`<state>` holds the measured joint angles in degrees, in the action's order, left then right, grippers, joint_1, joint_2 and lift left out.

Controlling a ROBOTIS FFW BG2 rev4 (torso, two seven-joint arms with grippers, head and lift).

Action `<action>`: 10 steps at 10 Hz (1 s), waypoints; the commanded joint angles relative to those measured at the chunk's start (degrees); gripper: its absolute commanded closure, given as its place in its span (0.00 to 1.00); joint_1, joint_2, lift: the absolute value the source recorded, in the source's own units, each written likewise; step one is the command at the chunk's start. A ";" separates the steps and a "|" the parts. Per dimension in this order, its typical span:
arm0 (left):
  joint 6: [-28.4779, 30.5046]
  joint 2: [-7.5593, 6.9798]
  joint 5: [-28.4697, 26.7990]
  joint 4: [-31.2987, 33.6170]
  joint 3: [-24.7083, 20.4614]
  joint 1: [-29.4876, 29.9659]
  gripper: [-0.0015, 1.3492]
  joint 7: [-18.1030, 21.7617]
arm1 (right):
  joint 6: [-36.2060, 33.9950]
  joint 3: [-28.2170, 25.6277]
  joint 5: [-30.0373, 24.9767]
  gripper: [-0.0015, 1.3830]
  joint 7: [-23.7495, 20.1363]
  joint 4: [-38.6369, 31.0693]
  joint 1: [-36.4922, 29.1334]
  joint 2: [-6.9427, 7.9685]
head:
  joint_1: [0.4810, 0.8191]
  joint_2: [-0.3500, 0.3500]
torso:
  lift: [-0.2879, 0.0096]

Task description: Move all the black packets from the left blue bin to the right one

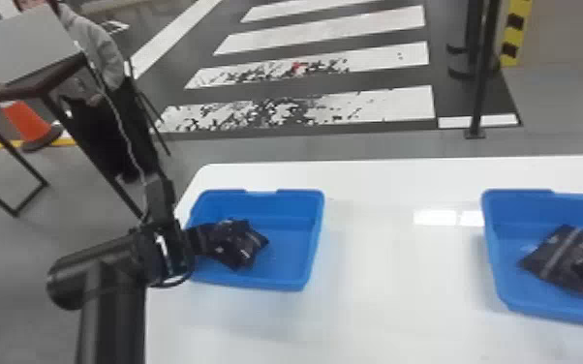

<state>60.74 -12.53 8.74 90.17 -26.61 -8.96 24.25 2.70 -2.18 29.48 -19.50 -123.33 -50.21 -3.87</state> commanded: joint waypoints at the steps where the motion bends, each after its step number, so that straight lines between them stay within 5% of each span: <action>1: -1.25 -0.04 2.69 -2.07 1.36 -0.75 0.33 0.01 | -0.02 0.12 0.23 0.32 -0.10 0.36 0.30 0.00 | 0.63 0.96 | 0.50; 3: -3.36 0.14 3.37 -2.07 1.13 -0.18 0.83 0.01 | -0.44 0.35 0.91 0.32 -0.19 0.78 0.44 0.00 | 0.63 0.92 | 0.50; 4: -6.74 0.14 3.26 -1.93 1.47 0.66 0.90 0.01 | -0.44 0.35 1.37 0.32 -0.19 0.92 0.30 0.00 | 0.63 0.91 | 0.50; 6: -8.00 -0.04 2.80 -1.93 2.73 1.36 0.90 0.36 | -0.72 0.35 1.71 0.32 -0.36 1.06 0.30 0.00 | 0.63 0.92 | 0.50; 7: -9.69 0.05 6.92 0.60 2.73 3.19 0.90 1.15 | -1.00 0.35 1.83 0.32 -0.54 1.06 0.44 0.00 | 0.63 0.92 | 0.50; 10: -10.68 1.37 20.17 18.04 3.07 12.61 0.90 1.94 | -3.25 0.35 2.85 0.32 -2.47 0.92 1.70 -0.09 | 0.63 0.86 | 0.50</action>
<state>50.33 -11.45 26.09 105.13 -23.70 1.95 26.26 0.01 -1.83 32.03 -21.96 -122.41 -48.81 -3.89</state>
